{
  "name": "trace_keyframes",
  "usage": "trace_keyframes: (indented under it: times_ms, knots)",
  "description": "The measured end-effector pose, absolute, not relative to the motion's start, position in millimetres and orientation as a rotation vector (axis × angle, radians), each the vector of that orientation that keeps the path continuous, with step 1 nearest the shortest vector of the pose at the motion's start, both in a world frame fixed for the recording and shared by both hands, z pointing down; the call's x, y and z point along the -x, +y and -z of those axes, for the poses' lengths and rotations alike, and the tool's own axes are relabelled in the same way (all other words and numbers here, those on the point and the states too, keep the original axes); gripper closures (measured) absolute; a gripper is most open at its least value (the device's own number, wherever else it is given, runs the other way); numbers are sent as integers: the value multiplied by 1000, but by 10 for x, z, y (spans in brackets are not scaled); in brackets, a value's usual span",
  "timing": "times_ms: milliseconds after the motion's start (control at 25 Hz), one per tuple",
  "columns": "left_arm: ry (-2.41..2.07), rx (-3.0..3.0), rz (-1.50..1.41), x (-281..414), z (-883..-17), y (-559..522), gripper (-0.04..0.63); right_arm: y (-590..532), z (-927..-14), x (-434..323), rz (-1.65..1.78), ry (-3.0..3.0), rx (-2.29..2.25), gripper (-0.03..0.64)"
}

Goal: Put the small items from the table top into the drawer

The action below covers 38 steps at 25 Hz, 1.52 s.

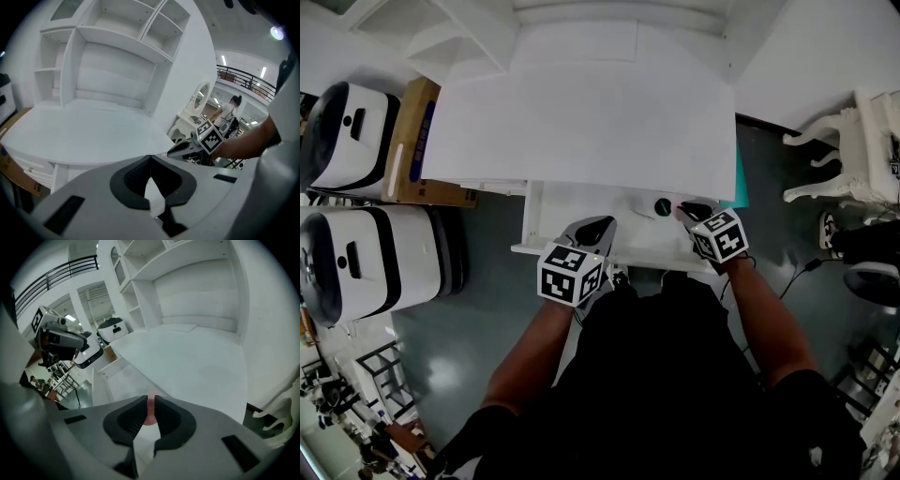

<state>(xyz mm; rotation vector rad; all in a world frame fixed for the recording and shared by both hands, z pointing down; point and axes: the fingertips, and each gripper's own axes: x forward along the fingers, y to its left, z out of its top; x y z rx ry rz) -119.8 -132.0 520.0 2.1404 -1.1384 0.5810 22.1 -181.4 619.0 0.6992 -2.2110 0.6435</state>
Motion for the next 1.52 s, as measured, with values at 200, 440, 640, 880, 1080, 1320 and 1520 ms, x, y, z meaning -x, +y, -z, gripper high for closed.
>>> trace_keyframes:
  times_ms: [200, 440, 640, 880, 1080, 1320, 1520]
  knots:
    - [-1131, -2136, -597, 1177, -5225, -1268, 584, -1475, -6666, -221, -571, -2092, -543, 558]
    - [-1136, -2114, -600, 1154, -5262, -1202, 584, -1291, -7205, -122, -515, -1989, -398, 558]
    - [-1154, -2094, -600, 1148, -5254, -1139, 584, -1287, -7482, -37, -432, -1943, -338, 558]
    - [-1182, -2054, -607, 1225, -5282, -1026, 584, -1244, -7683, -28, -416, -1905, -305, 558]
    - [-1196, -2022, -605, 1305, -5333, -966, 585, -1248, -7769, -19, -409, -1886, -314, 558]
    - [-1186, -2025, -616, 1270, -5357, -949, 584, -1252, -7825, -37, -415, -1878, -328, 557]
    - [-1175, -2034, -622, 1248, -5366, -943, 584, -1234, -7829, -41, -443, -1881, -321, 551]
